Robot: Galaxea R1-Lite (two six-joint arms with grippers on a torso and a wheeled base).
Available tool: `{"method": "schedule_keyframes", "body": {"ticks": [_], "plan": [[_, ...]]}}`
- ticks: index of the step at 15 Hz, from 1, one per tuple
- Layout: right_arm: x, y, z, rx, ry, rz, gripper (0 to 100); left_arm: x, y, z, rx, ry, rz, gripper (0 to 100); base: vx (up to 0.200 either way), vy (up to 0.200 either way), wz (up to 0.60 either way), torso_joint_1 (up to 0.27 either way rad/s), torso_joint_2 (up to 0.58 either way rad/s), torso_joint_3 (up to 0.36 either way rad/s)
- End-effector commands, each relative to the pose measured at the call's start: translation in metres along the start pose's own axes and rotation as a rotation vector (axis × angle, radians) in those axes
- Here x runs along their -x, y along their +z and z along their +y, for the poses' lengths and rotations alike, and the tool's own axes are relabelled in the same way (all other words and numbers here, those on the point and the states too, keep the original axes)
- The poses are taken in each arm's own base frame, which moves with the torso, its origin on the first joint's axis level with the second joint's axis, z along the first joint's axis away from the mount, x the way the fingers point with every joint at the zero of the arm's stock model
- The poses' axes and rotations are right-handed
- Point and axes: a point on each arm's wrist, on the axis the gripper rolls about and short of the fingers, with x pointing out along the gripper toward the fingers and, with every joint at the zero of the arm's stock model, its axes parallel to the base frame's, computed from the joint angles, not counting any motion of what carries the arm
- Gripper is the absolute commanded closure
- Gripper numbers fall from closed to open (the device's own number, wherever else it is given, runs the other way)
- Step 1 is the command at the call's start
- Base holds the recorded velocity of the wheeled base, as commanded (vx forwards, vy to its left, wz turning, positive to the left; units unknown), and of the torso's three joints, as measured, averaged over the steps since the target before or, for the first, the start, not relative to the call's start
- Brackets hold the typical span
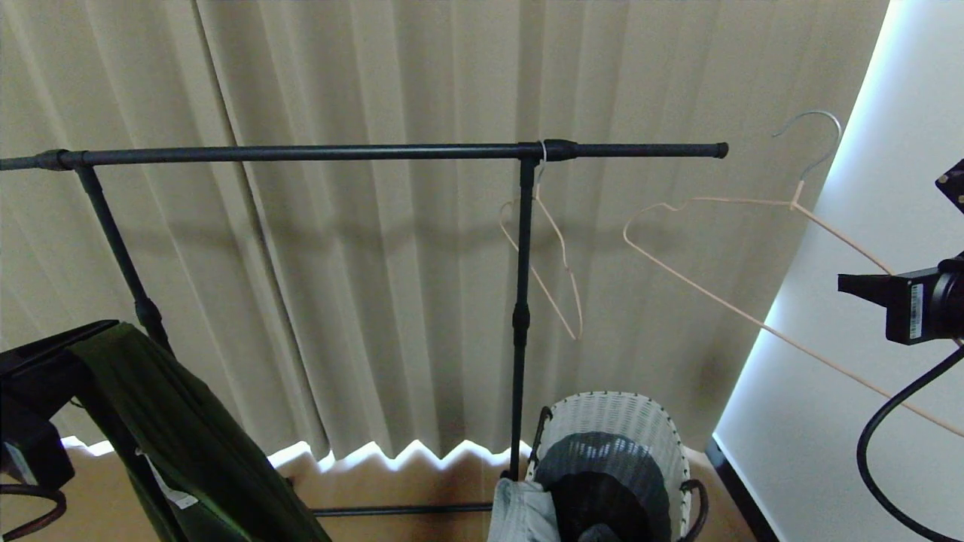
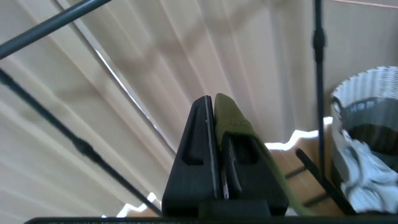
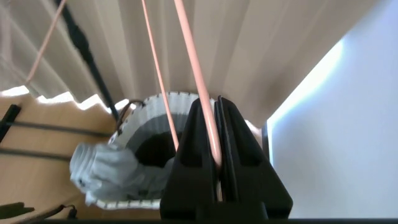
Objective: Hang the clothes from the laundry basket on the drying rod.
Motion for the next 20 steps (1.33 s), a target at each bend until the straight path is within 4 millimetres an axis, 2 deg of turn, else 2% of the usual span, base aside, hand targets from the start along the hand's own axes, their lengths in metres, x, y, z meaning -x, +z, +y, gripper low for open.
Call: {"method": "schedule_keyframes", "body": {"ticks": [1,3,11,20], "plan": [[-0.0002,-0.0026,0.0000,0.000,0.000,0.008,100,-0.0004,-0.0022,-0.0009,0.001,-0.004,0.008,100,-0.200,0.000,0.00,0.002,0.00,0.007],[-0.0003,-0.0031,0.0000,0.000,0.001,0.011,100,-0.0008,-0.0035,-0.0015,0.002,-0.006,0.014,100,-0.200,0.000,0.00,0.002,0.00,0.002],[0.0022,-0.0060,0.0007,-0.007,0.007,0.010,100,-0.0004,-0.0060,-0.0025,0.003,-0.010,0.022,100,0.000,0.000,0.00,0.000,0.00,0.000],[0.0023,-0.0029,0.0025,-0.014,0.019,-0.082,100,-0.0014,-0.0081,-0.0033,0.002,-0.014,0.032,100,0.000,0.200,0.00,0.002,0.00,0.002]]}}
